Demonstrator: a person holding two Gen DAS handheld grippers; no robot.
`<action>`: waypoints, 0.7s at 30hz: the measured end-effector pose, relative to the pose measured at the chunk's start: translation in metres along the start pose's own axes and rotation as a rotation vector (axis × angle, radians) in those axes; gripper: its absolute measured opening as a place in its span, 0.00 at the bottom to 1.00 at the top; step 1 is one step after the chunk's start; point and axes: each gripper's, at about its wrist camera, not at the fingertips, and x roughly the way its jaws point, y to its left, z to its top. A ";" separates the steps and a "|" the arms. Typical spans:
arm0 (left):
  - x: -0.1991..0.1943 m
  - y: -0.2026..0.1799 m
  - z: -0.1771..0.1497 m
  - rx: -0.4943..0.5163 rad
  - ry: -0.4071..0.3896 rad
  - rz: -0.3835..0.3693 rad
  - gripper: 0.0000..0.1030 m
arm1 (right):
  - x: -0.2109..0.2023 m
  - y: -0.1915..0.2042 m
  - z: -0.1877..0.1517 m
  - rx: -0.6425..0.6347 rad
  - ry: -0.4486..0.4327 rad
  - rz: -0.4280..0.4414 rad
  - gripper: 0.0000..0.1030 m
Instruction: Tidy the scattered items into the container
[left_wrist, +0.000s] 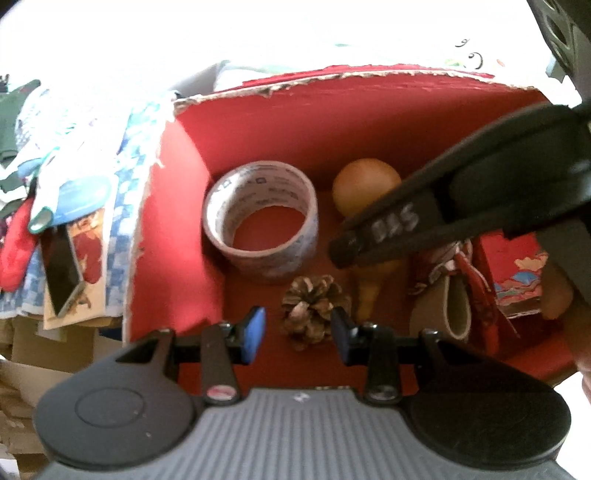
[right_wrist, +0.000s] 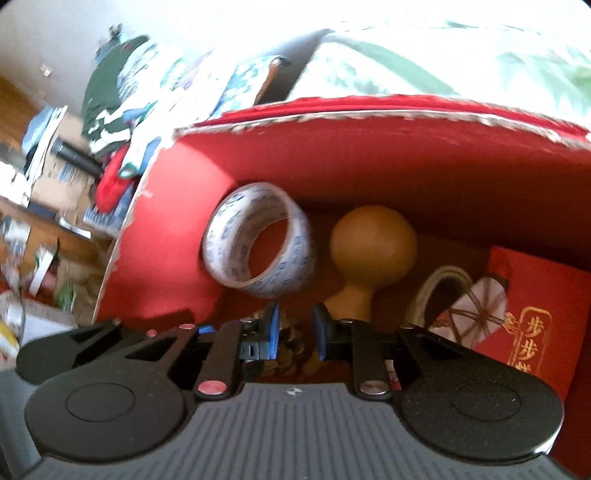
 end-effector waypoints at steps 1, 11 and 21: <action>0.000 0.000 0.000 -0.004 0.000 0.005 0.37 | -0.001 -0.001 0.000 0.006 -0.004 -0.003 0.22; 0.004 0.001 -0.005 -0.001 -0.020 0.040 0.42 | -0.003 0.003 -0.002 0.016 -0.035 -0.051 0.20; 0.012 0.003 -0.002 0.003 -0.022 0.033 0.44 | -0.006 0.002 -0.004 0.029 -0.056 -0.076 0.20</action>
